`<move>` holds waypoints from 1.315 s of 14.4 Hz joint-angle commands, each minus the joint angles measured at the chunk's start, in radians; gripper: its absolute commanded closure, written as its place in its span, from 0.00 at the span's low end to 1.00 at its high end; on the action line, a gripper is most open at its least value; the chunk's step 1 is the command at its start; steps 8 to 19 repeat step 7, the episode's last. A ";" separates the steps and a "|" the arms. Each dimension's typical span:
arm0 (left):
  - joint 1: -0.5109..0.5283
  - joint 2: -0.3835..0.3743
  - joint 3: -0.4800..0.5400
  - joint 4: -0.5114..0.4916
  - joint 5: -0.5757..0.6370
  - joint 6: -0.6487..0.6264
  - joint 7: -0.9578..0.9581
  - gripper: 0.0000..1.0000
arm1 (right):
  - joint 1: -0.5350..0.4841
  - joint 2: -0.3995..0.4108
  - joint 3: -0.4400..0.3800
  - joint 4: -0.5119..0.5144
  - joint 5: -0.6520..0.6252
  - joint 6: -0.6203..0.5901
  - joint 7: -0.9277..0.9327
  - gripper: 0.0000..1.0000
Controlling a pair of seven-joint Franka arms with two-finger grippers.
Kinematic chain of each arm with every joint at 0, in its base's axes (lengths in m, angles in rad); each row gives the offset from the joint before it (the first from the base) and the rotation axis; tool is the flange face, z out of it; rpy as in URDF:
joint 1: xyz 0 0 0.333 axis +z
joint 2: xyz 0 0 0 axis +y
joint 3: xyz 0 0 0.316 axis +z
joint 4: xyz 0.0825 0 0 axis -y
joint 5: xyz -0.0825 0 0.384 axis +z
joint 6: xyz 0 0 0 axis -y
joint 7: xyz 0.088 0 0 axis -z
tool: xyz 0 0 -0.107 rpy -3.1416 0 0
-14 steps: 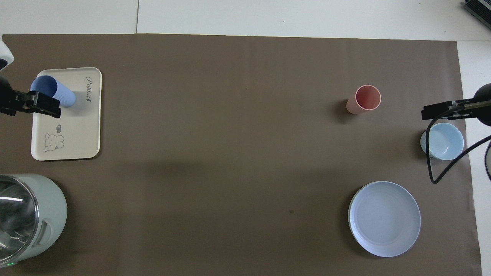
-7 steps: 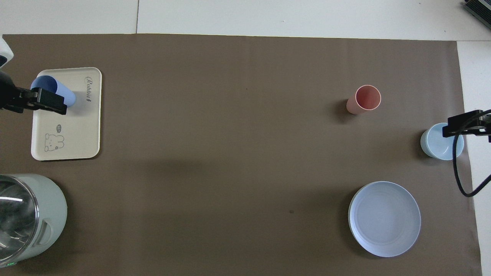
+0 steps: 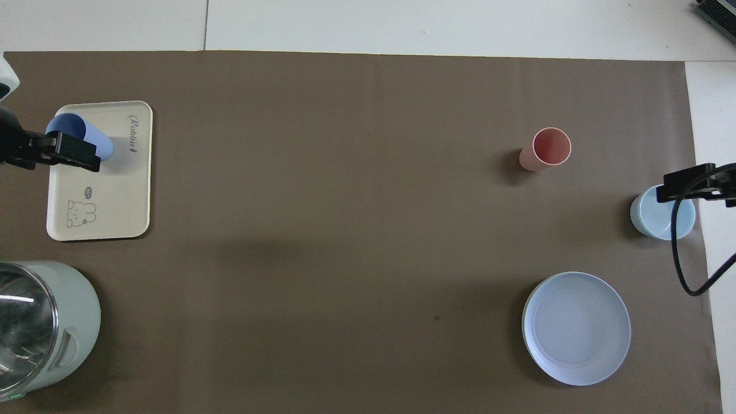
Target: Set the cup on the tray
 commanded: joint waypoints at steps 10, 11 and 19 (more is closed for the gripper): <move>0.002 -0.030 0.005 -0.020 -0.004 0.008 0.008 0.00 | -0.003 -0.014 0.003 -0.029 -0.004 0.027 -0.015 0.00; 0.002 -0.030 0.005 -0.020 -0.004 0.008 0.008 0.00 | -0.003 -0.014 0.003 -0.029 -0.004 0.027 -0.015 0.00; 0.002 -0.030 0.005 -0.020 -0.004 0.008 0.008 0.00 | -0.003 -0.014 0.003 -0.029 -0.004 0.027 -0.015 0.00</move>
